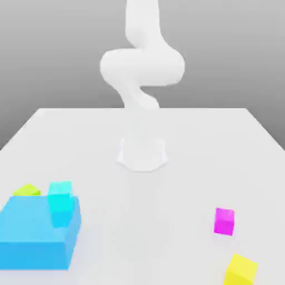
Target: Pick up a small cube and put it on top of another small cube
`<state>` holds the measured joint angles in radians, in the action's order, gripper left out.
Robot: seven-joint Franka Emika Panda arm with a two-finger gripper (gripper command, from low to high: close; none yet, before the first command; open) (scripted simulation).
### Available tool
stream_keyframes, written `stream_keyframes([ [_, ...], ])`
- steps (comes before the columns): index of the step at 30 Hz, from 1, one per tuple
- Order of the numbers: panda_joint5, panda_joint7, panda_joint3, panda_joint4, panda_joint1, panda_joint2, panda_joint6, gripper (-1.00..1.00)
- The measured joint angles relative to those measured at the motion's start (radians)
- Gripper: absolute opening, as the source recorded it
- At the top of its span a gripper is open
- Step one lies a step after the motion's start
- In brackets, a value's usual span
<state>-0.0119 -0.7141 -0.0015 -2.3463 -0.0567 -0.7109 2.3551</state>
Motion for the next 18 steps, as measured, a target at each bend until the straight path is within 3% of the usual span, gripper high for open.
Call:
stream_keyframes([
  [18, -0.030, 0.596, 0.082, -0.339, -0.361, 0.661, 0.404, 0.00],
])
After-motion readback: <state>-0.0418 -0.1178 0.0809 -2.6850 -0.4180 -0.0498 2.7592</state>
